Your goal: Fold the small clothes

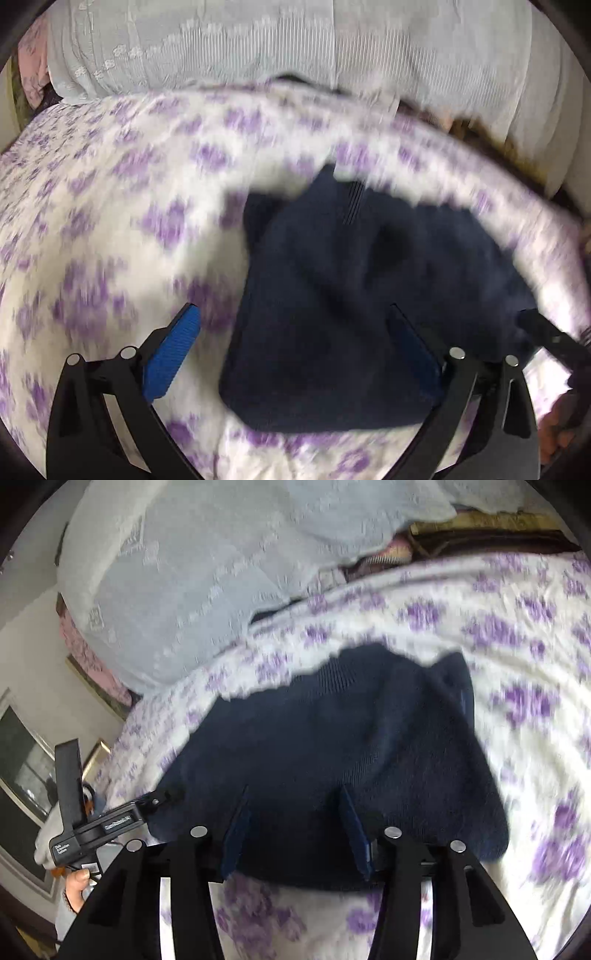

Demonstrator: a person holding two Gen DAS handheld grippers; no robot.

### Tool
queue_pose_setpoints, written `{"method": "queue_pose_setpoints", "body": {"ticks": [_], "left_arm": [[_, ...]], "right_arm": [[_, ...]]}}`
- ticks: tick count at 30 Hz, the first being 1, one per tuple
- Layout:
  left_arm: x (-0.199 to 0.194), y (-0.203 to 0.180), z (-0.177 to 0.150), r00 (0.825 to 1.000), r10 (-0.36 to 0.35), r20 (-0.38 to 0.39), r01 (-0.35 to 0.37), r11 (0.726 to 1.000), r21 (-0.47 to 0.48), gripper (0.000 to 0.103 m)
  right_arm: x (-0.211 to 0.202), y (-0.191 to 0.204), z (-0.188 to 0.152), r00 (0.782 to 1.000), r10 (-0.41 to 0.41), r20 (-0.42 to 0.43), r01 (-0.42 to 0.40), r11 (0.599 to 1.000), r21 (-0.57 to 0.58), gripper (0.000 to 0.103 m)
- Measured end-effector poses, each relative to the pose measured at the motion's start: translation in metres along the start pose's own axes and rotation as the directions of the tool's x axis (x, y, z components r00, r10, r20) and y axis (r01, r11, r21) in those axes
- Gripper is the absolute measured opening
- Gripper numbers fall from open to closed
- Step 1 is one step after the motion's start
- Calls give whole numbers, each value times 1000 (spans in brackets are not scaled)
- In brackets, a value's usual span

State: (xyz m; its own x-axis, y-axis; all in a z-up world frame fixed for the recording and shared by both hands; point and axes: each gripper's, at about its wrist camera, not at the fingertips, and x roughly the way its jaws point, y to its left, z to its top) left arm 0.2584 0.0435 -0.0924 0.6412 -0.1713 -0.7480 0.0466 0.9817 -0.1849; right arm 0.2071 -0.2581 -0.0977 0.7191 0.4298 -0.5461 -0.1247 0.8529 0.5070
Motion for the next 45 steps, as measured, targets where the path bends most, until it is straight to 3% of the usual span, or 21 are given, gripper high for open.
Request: {"method": "queue_pose_setpoints", "body": {"ticks": [3,7,8,9,10,12,14,16,20,23,25,28,31,34,38,42,45], "left_arm": [[8,-12,22,1000,11,-5,-11,1000,20,98],[58,-29,39,988,143,-58,-138,988,75,98],[74,-28,36,978,192,-77,-186,979,84,99],[85,-23,31,978,192,-85,-186,980,71,99],[84,-12,27,989,133,-61,-133,991,0,99],[78,-6,30,990,119,-79,-121,992,-29,99],[64,-6,23,990,136,-41,-137,990,-34,98],[48,-15,13,991,135,1,-135,991,14,98],[31,-28,0,990,135,48,-138,988,69,98],[44,-30,-5,988,151,8,-151,984,92,99],[47,-24,-6,992,123,-15,-121,991,62,99],[47,-22,-5,992,125,-8,-125,990,60,99],[33,-28,-8,986,162,47,-166,982,91,99],[20,-34,-15,987,145,73,-152,983,99,99],[16,-41,-24,985,152,80,-162,977,137,99],[31,-43,-25,987,157,32,-160,976,148,99],[31,-43,-26,987,155,34,-158,977,144,99]], "right_arm": [[16,-8,31,1000,0,26,-1,999,50,52],[56,-38,49,999,-48,-19,50,987,151,55],[67,-47,46,997,-72,-24,74,987,141,50],[68,-48,42,996,-94,3,93,991,92,37],[67,-47,41,995,-97,-3,96,992,84,36],[60,-43,44,996,-92,6,91,992,91,42],[42,-32,40,994,-83,68,78,994,74,51],[37,-18,37,996,-53,73,52,999,13,56],[38,7,13,998,-66,17,66,996,-64,63],[55,14,-1,990,-133,-37,127,983,-132,67],[54,15,0,993,-115,-42,108,984,-140,75],[49,15,-2,994,-105,-26,100,986,-136,75],[33,22,-8,991,-122,52,129,980,-154,75],[23,30,-11,985,-140,101,157,970,-185,75],[46,28,-12,974,-228,-12,220,953,-206,80],[50,30,-12,976,-215,-29,203,953,-224,90],[50,30,-13,976,-214,-28,203,953,-227,91]]}}
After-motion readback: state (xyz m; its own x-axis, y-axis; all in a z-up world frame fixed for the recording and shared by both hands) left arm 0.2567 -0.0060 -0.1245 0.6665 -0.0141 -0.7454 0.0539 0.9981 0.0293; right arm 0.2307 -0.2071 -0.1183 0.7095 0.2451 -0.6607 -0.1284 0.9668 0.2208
